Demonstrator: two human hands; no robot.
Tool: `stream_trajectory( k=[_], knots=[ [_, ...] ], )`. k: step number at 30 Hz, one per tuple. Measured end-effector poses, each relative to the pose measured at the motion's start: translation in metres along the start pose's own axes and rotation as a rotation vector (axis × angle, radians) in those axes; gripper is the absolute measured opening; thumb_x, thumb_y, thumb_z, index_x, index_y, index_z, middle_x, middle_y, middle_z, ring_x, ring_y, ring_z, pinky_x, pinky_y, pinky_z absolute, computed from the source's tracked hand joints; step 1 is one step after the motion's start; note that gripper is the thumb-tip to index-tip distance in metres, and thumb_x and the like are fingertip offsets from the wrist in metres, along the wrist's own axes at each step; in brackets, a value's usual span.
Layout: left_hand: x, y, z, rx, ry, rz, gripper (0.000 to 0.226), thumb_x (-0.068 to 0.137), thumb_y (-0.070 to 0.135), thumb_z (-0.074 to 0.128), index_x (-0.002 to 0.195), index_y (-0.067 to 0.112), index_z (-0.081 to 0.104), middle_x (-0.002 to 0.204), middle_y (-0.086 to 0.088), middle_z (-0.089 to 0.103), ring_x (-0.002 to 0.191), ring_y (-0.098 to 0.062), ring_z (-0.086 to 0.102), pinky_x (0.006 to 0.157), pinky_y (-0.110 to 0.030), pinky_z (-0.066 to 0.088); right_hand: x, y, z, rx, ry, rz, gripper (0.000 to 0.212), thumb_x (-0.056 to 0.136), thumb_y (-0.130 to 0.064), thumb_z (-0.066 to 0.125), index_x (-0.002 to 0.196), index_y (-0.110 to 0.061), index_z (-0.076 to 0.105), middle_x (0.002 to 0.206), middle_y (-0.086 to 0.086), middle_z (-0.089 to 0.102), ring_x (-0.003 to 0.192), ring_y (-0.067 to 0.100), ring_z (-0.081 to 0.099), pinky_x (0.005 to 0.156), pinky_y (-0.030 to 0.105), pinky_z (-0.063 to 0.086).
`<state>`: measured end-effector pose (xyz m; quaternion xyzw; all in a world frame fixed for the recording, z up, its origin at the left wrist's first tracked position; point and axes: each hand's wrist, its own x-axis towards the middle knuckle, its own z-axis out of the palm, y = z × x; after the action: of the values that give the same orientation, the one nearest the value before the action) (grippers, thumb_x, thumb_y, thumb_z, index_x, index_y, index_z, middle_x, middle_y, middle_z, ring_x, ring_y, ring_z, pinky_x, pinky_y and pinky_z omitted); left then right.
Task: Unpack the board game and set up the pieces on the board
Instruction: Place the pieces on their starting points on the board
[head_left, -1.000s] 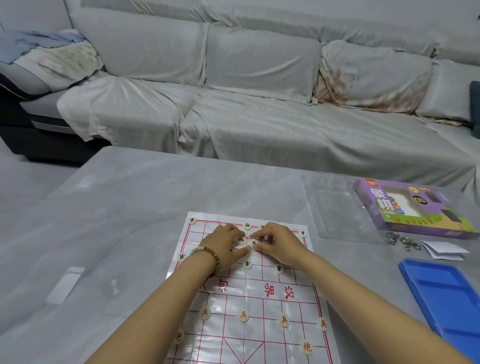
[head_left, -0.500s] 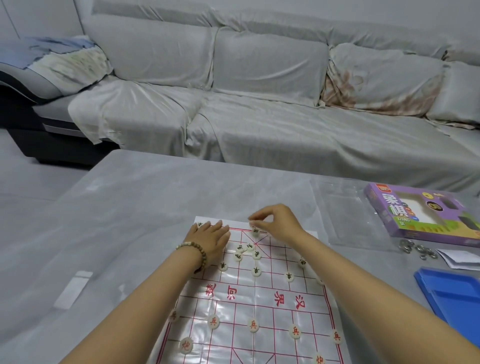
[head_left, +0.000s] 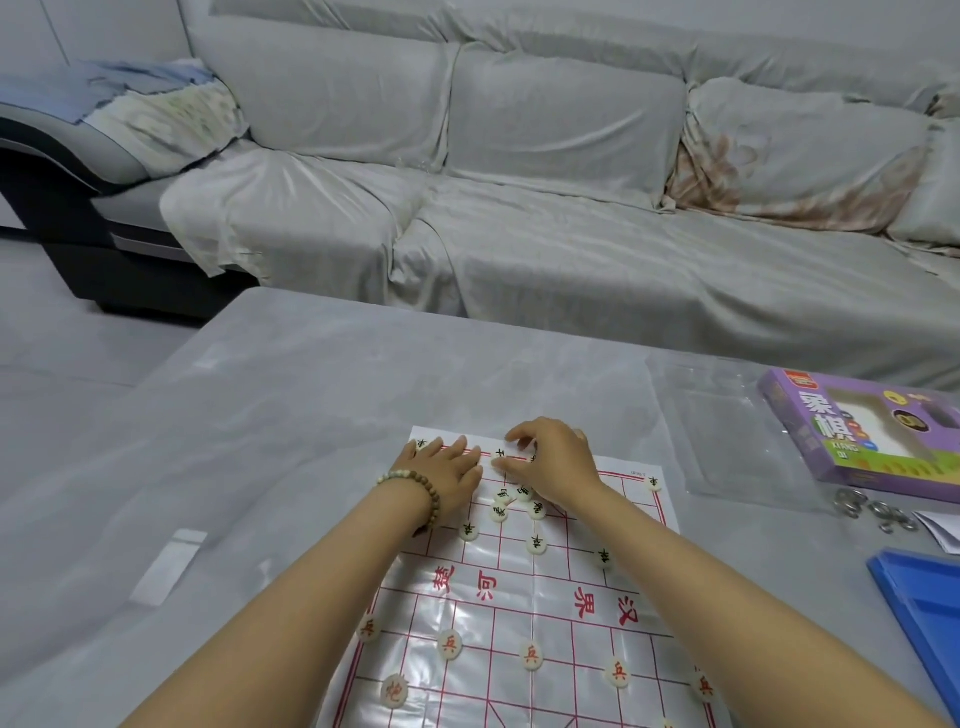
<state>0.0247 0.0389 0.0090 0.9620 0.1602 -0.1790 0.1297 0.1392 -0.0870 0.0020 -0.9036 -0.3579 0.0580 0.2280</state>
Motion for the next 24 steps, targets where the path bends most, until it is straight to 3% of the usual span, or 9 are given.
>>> stream_trajectory(
  k=[8, 15, 19, 24],
  knots=[
    [0.001, 0.002, 0.000, -0.010, -0.001, 0.000, 0.052, 0.100, 0.042, 0.012, 0.150, 0.028, 0.008, 0.158, 0.006, 0.000, 0.146, -0.019, 0.001, 0.117, -0.041, 0.000, -0.001, -0.003, -0.003, -0.023, -0.051, -0.018, 0.020, 0.085, -0.037, 0.066, 0.103, -0.028, 0.067, 0.101, -0.004, 0.061, 0.102, 0.014, 0.054, 0.091, 0.028, 0.028],
    [-0.001, 0.001, 0.000, -0.009, 0.000, 0.005, 0.052, 0.100, 0.042, 0.013, 0.150, 0.028, 0.007, 0.158, 0.005, -0.001, 0.146, -0.019, 0.000, 0.118, -0.041, 0.001, -0.001, 0.000, -0.007, 0.008, -0.090, 0.002, 0.030, 0.081, -0.039, 0.069, 0.108, -0.026, 0.065, 0.105, -0.006, 0.061, 0.102, 0.013, 0.055, 0.094, 0.028, 0.030],
    [-0.001, 0.002, 0.002, -0.015, 0.008, 0.008, 0.052, 0.100, 0.042, 0.013, 0.150, 0.027, 0.007, 0.158, 0.005, -0.002, 0.146, -0.019, -0.001, 0.118, -0.041, 0.001, 0.000, -0.002, -0.003, 0.000, -0.043, 0.020, 0.022, 0.081, -0.038, 0.070, 0.098, -0.024, 0.068, 0.100, -0.005, 0.063, 0.100, 0.013, 0.056, 0.092, 0.027, 0.030],
    [0.000, 0.002, 0.002, -0.015, 0.026, 0.013, 0.053, 0.100, 0.043, 0.014, 0.150, 0.027, 0.011, 0.158, 0.005, 0.002, 0.145, -0.018, 0.002, 0.117, -0.041, 0.003, -0.002, 0.000, -0.007, 0.032, -0.083, 0.011, 0.020, 0.083, -0.035, 0.070, 0.102, -0.028, 0.070, 0.101, -0.006, 0.065, 0.102, 0.013, 0.056, 0.094, 0.027, 0.028]
  ],
)
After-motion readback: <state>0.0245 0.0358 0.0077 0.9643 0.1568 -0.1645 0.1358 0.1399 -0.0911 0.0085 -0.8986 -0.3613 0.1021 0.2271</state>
